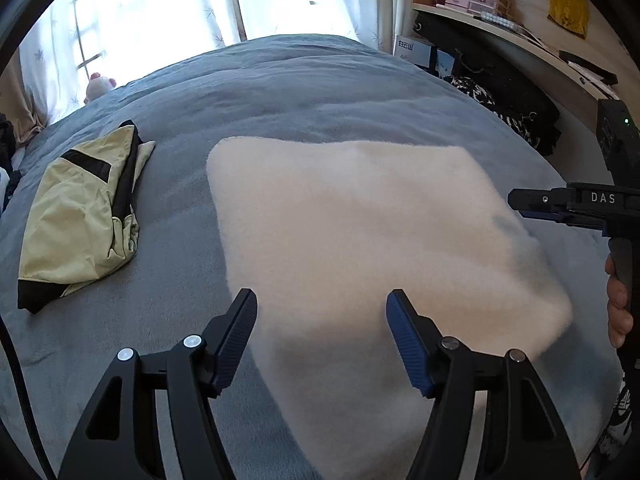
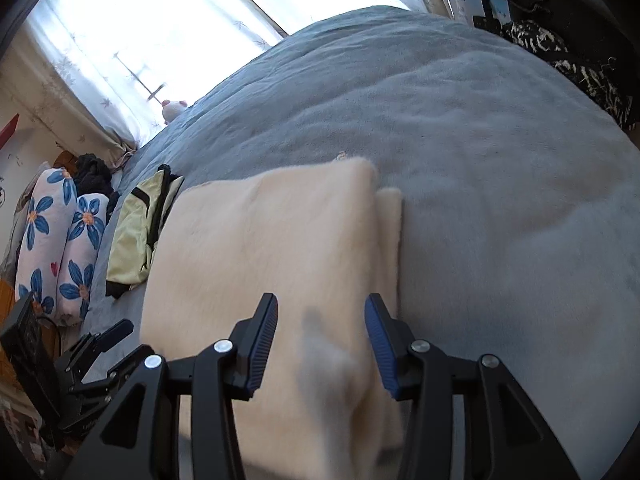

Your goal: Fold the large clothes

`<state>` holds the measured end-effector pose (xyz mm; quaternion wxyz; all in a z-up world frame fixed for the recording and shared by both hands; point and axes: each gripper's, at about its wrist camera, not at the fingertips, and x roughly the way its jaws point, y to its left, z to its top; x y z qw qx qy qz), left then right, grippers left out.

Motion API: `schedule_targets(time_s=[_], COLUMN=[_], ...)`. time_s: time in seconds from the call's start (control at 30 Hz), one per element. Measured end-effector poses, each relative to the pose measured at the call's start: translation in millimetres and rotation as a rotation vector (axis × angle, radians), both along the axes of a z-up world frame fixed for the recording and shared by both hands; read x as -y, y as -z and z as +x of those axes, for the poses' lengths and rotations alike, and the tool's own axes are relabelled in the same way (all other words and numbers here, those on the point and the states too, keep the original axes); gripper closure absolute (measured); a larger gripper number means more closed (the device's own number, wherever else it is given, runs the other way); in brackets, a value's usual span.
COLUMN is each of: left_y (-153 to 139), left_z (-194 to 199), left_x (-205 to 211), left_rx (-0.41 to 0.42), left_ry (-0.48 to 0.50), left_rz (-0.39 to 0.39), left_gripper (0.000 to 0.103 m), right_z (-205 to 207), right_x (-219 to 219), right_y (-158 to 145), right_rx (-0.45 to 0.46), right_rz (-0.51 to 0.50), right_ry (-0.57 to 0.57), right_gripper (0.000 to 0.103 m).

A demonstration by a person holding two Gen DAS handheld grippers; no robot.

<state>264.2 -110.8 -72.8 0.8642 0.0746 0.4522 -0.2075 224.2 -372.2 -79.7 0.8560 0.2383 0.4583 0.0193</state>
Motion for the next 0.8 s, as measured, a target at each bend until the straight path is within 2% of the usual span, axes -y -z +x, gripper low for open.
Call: schedule_targets(time_s=[0.27, 0.3, 0.33, 0.43, 0.47, 0.53, 0.57, 0.63, 0.7, 0.8], left_y=[16.8, 19.6, 21.3, 19.0, 21.6, 32.4, 34.7, 33.8, 25.2, 7.4], left_z=[88.0, 96.2, 103.0, 109.9, 112.1, 119.1, 121.5, 122.9, 115.1, 91.5], left_x=[-17.2, -18.2, -18.5, -15.6, -14.8, -16.1, -18.2, -22.1, -22.4, -20.5], left_rx=[-0.106, -0.117, -0.128, -0.075, -0.067, -0.104, -0.114, -0.119, -0.082, -0.017], left_ry=[-0.086, -0.093, -0.098, -0.094, -0.093, -0.098, -0.109, -0.123, -0.131, -0.108], left_rz=[-0.093, -0.106, -0.117, -0.101, -0.093, -0.116, -0.129, -0.143, -0.125, -0.123], left_gripper=[0.037, 0.037, 0.037, 0.044, 0.044, 0.043, 0.043, 0.043, 0.044, 0.048], right_z=[68.9, 74.3, 77.4, 73.1, 75.8, 78.5, 76.9, 71.4, 60.5, 40.4], right_x=[23.5, 22.2, 20.5, 17.4, 23.6, 36.5, 40.9, 45.2, 35.9, 4.0], right_y=[30.3, 33.8, 34.4, 24.3, 37.5, 60.9, 61.8, 55.3, 37.2, 1.8], right_rx=[-0.064, -0.067, -0.066, 0.016, -0.015, -0.060, -0.053, -0.050, -0.026, 0.077], right_rz=[0.030, 0.027, 0.021, -0.061, -0.035, 0.043, 0.059, 0.051, -0.035, -0.236], right_ry=[0.050, 0.040, 0.022, 0.021, 0.034, 0.063, 0.073, 0.090, 0.103, 0.081], right_gripper=[0.058, 0.066, 0.085, 0.089, 0.089, 0.085, 0.079, 0.061, 0.058, 0.058])
